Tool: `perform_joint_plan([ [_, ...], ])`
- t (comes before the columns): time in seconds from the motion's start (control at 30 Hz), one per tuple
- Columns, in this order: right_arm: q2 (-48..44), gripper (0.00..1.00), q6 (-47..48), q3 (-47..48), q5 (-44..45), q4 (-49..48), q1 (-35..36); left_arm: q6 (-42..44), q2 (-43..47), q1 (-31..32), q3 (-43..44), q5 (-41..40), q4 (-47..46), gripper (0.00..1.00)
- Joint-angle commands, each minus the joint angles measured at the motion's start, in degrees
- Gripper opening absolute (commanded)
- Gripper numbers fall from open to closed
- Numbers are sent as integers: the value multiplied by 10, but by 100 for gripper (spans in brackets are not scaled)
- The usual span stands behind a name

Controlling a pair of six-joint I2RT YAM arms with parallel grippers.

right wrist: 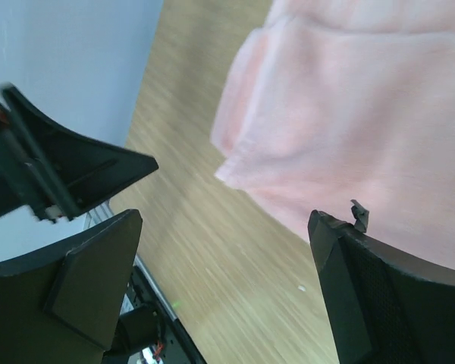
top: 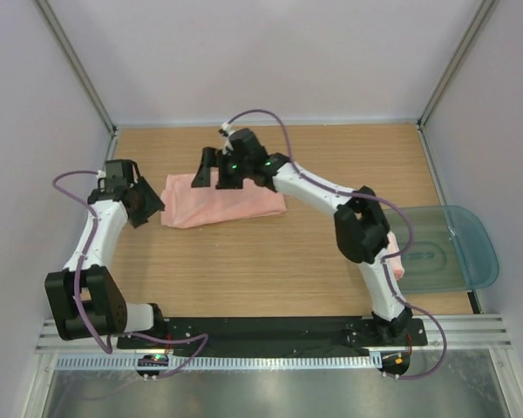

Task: Roll the towels
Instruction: Fold the towel

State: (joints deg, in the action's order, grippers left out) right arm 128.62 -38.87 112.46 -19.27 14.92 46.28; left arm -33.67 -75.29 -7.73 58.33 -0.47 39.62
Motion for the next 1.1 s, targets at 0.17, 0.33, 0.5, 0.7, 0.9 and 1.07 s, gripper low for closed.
perform_joint_plan([
  [0.17,-168,96,99,-176,66,87,-161,21,-127,53,66,30,1,56],
  [0.33,-153,89,129,-226,81,122,-191,13,-223,53,125,21,7,56],
  [0.5,-117,81,138,-247,81,126,-195,16,-282,54,186,30,0,56],
  [0.7,-95,58,141,-271,66,118,-194,35,-350,53,231,44,-3,55],
  [0.9,-115,31,149,-320,57,112,-194,45,-391,54,260,33,-4,51],
  [1.07,-155,30,163,-383,81,115,-194,47,-415,54,267,60,-16,22],
])
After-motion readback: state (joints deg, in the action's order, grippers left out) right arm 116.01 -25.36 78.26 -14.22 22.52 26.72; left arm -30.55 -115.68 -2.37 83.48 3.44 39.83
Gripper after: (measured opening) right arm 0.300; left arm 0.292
